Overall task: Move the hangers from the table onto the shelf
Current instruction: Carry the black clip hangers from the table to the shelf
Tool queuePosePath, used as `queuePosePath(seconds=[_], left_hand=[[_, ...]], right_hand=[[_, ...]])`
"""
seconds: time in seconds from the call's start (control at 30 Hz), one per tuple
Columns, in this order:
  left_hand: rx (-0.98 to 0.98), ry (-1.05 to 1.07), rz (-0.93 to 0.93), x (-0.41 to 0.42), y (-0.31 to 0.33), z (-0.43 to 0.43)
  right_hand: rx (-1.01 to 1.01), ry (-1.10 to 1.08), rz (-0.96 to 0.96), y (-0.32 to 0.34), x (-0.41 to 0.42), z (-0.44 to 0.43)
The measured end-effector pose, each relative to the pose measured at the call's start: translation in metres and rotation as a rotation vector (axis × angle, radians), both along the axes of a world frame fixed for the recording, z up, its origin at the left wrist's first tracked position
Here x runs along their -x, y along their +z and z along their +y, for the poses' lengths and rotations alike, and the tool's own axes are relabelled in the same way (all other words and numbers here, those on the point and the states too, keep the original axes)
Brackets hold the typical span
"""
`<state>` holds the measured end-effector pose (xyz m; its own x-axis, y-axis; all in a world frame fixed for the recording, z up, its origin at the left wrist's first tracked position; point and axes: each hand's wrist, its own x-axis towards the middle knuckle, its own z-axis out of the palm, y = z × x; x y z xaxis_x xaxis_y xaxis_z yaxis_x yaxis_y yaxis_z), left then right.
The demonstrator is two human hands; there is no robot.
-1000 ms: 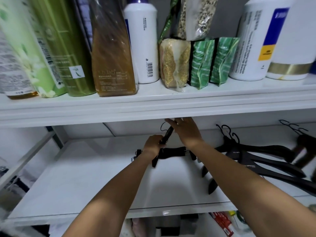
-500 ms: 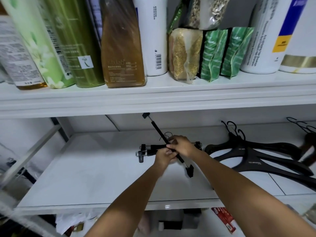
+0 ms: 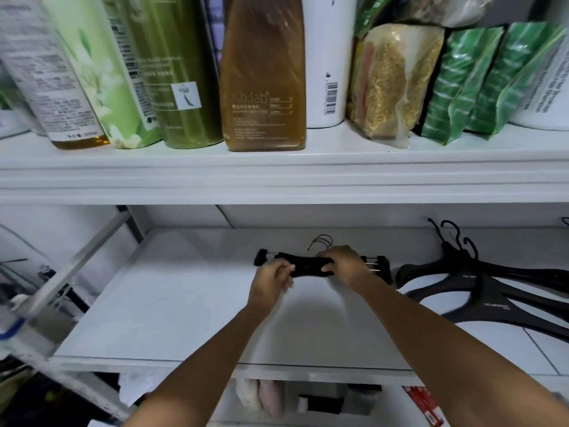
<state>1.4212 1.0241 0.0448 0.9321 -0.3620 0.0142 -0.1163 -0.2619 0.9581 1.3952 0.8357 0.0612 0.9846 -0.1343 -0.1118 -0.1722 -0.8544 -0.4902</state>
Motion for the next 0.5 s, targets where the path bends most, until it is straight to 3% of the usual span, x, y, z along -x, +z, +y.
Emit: queuePosePath(seconds=[0.1, 0.2, 0.37, 0.5], left_hand=[[-0.360, 0.036, -0.406, -0.015, -0.001, 0.004], [-0.552, -0.136, -0.606, -0.030, -0.008, -0.002], [-1.029, -0.416, -0.629, -0.048, -0.029, -0.018], [-1.169, -0.503, -0.514, -0.056, -0.032, -0.030]], right_hand=[[0.045, -0.029, 0.074, -0.020, -0.001, -0.007], [0.106, -0.041, 0.065, -0.032, 0.000, -0.004], [0.167, 0.000, 0.009, -0.040, 0.004, -0.001], [0.236, 0.060, -0.107, -0.041, 0.014, -0.009]])
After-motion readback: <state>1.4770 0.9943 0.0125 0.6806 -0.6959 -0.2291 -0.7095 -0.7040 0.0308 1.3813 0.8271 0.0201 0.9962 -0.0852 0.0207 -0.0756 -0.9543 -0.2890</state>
